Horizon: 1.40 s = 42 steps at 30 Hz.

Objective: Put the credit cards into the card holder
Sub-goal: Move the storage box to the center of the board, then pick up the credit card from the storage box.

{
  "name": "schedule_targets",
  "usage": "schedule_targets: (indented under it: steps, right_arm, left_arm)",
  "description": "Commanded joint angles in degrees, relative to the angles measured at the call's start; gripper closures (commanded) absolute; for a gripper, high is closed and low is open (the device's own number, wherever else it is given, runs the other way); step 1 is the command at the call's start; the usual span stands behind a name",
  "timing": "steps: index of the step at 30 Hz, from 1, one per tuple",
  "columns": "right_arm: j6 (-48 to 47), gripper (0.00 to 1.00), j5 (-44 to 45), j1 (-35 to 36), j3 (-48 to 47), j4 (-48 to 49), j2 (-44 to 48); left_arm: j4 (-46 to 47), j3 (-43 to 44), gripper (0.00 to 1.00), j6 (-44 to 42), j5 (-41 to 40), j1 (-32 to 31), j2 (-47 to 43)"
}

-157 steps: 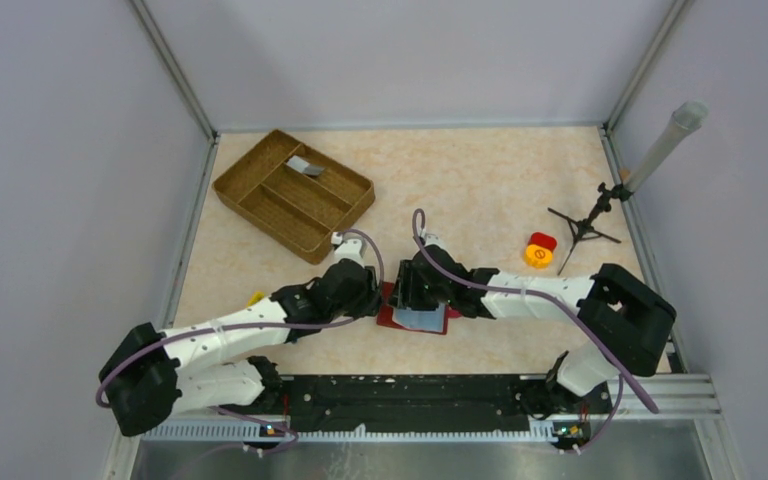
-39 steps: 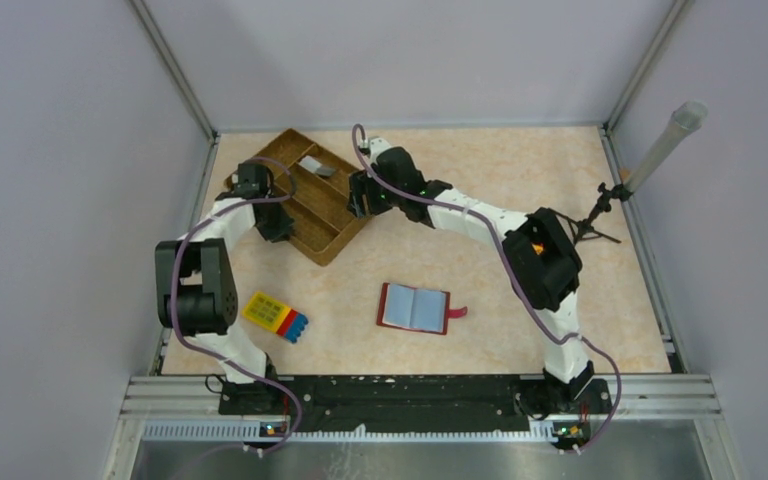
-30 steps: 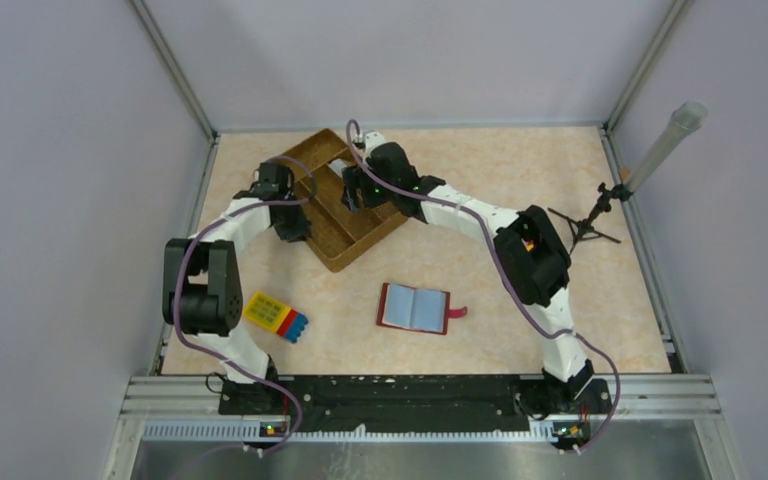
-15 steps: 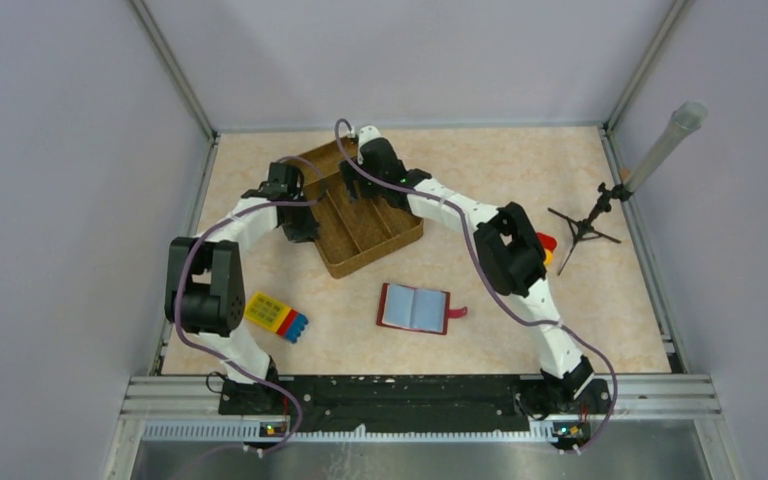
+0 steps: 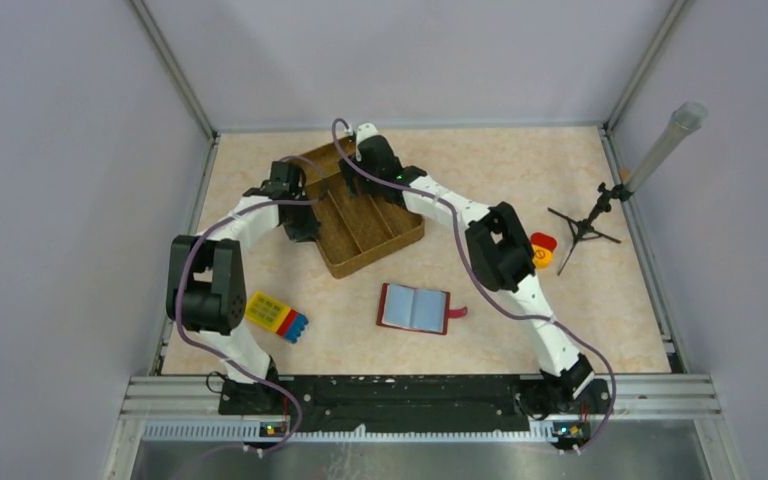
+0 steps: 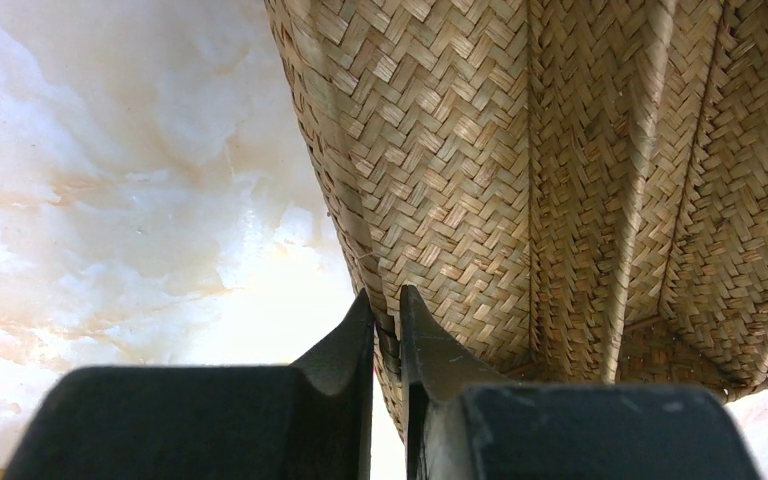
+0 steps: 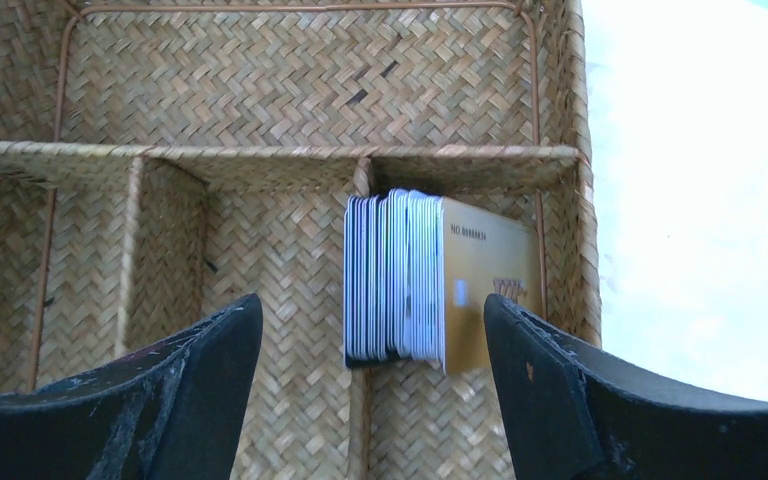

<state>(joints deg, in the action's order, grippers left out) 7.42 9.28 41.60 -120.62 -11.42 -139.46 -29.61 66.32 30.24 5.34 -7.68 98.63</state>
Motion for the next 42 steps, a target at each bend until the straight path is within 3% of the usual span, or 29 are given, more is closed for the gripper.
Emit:
schedule_targets:
  steps: [1,16,35,42]
  right_arm:
    - [-1.5,0.20,-2.2,-1.1,-7.4,-3.5,-4.5]
    - [-2.0,0.23,-7.4,0.0,-6.9,-1.8,-1.2]
    - [-2.3,0.24,-6.0,0.9,-7.1,-0.9,0.6]
    - [-2.3,0.29,-5.6,1.0,-7.1,-1.0,0.9]
  left_arm:
    - [-0.3,1.3,1.00,-0.9,2.9,-1.4,1.5]
    - [-0.5,1.7,1.00,-1.0,2.8,-1.5,1.6]
    - [-0.8,2.1,1.00,-1.1,3.0,-1.5,2.2]
    - [-0.8,2.1,1.00,-1.1,3.1,-1.5,2.4]
